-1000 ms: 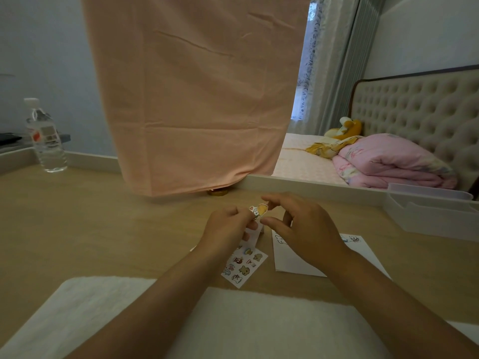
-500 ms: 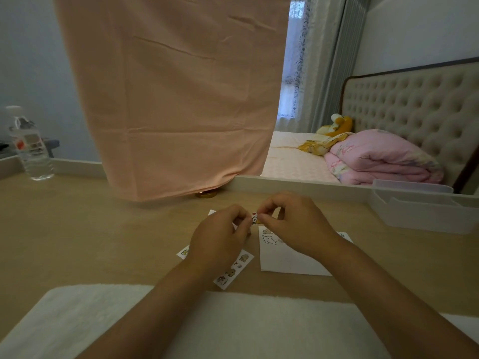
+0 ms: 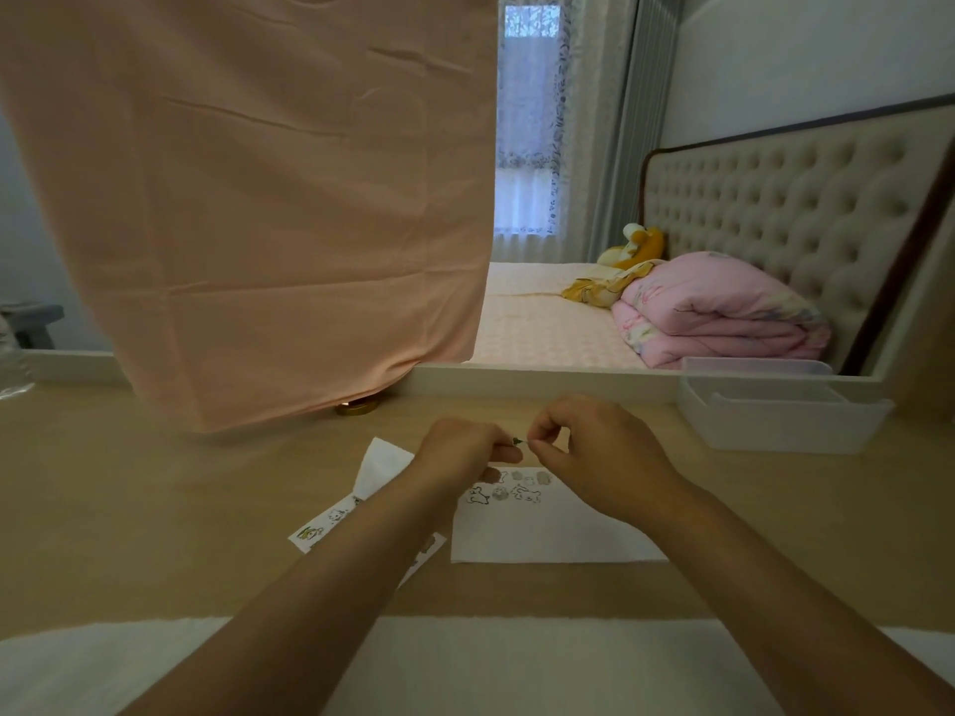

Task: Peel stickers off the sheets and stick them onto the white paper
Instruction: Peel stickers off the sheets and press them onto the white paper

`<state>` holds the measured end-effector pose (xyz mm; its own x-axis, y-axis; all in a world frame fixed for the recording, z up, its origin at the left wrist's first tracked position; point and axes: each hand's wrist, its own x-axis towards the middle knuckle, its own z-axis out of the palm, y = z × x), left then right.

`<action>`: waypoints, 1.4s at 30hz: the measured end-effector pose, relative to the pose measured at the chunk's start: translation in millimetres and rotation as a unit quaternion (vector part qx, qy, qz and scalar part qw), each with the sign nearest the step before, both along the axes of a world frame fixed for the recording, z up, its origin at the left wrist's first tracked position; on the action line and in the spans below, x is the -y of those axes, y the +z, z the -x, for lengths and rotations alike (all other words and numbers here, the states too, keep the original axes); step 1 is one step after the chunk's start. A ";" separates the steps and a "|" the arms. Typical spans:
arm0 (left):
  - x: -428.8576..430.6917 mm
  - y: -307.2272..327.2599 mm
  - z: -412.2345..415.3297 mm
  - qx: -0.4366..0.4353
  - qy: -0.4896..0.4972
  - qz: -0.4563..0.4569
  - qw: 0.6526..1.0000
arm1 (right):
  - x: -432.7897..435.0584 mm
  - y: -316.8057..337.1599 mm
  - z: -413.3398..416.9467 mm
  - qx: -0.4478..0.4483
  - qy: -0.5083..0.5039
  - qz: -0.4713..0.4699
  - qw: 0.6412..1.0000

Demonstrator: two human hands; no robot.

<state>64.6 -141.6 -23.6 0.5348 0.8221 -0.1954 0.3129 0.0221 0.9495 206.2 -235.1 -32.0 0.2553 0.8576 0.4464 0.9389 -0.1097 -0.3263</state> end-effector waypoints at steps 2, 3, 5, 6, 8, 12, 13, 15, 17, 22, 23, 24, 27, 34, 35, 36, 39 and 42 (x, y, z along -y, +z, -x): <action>0.7 1.2 -10.8 0.014 -0.003 0.044 0.999 | 4.3 -2.0 -11.4 -0.024 -0.008 0.003 1.000; 0.7 1.6 -16.0 0.024 0.000 0.056 0.998 | 5.4 -3.0 -17.6 -0.051 -0.012 0.002 0.999; 0.0 0.7 -25.3 0.032 0.010 0.045 0.998 | 6.1 -4.1 -29.7 -0.126 -0.021 -0.010 0.992; -1.1 -1.5 -29.5 0.027 0.009 0.018 0.999 | 5.9 -4.7 -35.8 -0.164 -0.024 -0.013 0.986; -3.5 -9.0 -34.9 -0.003 -0.010 -0.079 0.997 | 6.4 -5.8 -46.1 -0.243 -0.021 0.010 0.970; -11.8 -37.3 -34.0 -0.153 -0.107 -0.362 0.913 | 8.9 -15.7 -58.2 -0.320 -0.016 0.132 0.938; -14.1 -45.1 -32.6 -0.175 -0.130 -0.396 0.892 | 8.2 -18.9 -59.3 -0.328 -0.021 0.153 0.932; -15.9 -58.2 -29.2 -0.197 -0.159 -0.426 0.869 | 4.8 -22.8 -61.1 -0.334 -0.035 0.180 0.925; -16.9 -67.0 -26.9 -0.199 -0.164 -0.438 0.861 | -0.1 -22.7 -62.4 -0.330 -0.042 0.195 0.923; -17.9 -71.9 -25.6 -0.189 -0.164 -0.454 0.855 | -10.3 -16.5 -60.5 -0.295 -0.022 0.240 0.925; -18.6 -72.1 -25.4 -0.185 -0.163 -0.455 0.856 | -12.6 -16.0 -59.5 -0.286 -0.020 0.248 0.925; -19.1 -72.3 -25.2 -0.182 -0.161 -0.455 0.857 | -14.9 -15.7 -59.0 -0.281 -0.022 0.254 0.925; -21.0 -73.3 -25.3 -0.173 -0.163 -0.457 0.857 | -21.4 -16.2 -58.5 -0.264 -0.036 0.263 0.927; -23.4 -76.6 -28.0 -0.159 -0.160 -0.465 0.856 | -31.4 -22.5 -58.4 -0.204 -0.071 0.246 0.945; -23.5 -76.5 -28.4 -0.158 -0.159 -0.464 0.857 | -32.3 -23.7 -58.3 -0.200 -0.075 0.242 0.947; -23.6 -76.4 -28.4 -0.157 -0.160 -0.465 0.857 | -32.6 -24.5 -58.0 -0.197 -0.078 0.239 0.948; -23.7 -77.1 -28.6 -0.161 -0.164 -0.466 0.855 | -32.9 -26.3 -56.7 -0.173 -0.083 0.234 0.953; -22.4 -77.7 -27.6 -0.160 -0.161 -0.468 0.854 | -33.1 -26.6 -54.5 -0.148 -0.085 0.238 0.956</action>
<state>92.1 -119.2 -101.3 0.8053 0.5183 0.2878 0.4057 -0.8358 0.3700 260.7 -202.0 -58.6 0.4630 0.8809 -0.0982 0.7690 -0.4543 -0.4498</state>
